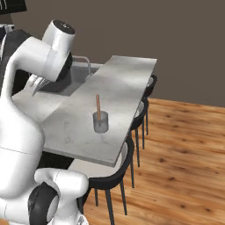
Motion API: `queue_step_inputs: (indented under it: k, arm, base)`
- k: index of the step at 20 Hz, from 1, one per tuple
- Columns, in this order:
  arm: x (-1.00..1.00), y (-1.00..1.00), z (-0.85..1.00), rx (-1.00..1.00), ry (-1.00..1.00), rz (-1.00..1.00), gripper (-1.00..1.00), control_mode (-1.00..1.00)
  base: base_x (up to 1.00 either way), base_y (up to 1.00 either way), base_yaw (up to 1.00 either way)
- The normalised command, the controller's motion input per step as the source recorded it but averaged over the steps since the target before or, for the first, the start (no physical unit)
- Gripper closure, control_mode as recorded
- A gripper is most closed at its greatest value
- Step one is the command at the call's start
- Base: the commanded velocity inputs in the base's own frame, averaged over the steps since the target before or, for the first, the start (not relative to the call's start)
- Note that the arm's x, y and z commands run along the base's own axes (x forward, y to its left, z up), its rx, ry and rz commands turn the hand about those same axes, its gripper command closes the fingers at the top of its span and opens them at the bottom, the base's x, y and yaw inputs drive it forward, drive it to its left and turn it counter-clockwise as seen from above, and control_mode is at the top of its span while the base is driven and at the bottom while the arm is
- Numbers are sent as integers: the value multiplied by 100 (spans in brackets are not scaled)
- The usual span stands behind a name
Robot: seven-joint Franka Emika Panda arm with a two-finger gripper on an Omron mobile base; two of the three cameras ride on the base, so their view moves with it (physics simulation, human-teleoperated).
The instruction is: Take a straw from the drawer in front and place it inside the glass cup on the dining counter.
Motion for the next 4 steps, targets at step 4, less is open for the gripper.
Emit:
queue_step_inputs:
  k: [4]
  arm:
    - [-37, 1, -22, -45, 3, 13, -100, -100]
  base:
    - [0, 0, 0]
